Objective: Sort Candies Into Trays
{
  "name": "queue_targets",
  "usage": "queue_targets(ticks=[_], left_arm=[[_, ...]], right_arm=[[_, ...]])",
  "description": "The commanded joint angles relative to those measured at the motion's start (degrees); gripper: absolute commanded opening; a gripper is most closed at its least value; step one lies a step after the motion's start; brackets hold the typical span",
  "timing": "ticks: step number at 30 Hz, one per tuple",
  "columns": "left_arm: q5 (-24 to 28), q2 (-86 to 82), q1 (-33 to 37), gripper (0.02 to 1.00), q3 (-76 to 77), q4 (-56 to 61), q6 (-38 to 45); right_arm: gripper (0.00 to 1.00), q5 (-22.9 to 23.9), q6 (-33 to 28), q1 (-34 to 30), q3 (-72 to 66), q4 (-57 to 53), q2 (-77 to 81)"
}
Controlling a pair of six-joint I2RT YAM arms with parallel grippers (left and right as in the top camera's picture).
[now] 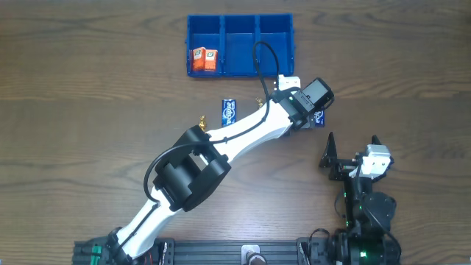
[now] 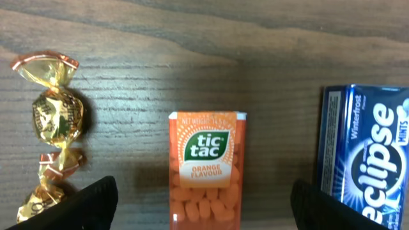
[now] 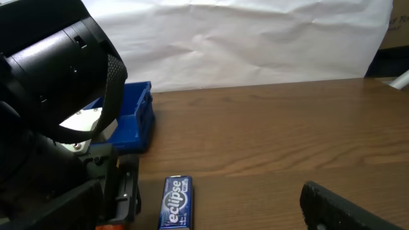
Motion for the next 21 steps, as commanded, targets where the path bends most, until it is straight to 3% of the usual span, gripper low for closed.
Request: queue_targets(ticks=[1,11,18,21], left_arm=[[-1.7,2.7,0.8,0.849,1.1,0.2,-1.0],[-1.1,4.0,1.1,0.781,1.2,2.1,-0.1],[-1.1,4.0,1.0,0.529,1.2,2.1,1.6],[-1.9,4.0,0.7,0.474,1.2,1.9,2.1]], right_arm=[[0.998,0.7,-0.3,0.3,-0.1,-0.4,-0.2],[0.998,0.8,-0.3,0.3,-0.1,-0.4,-0.2],[0.998,0.8,-0.3,0.3,-0.1,-0.4,-0.2],[0.998,0.8,-0.3,0.3,-0.1,-0.4,-0.2]])
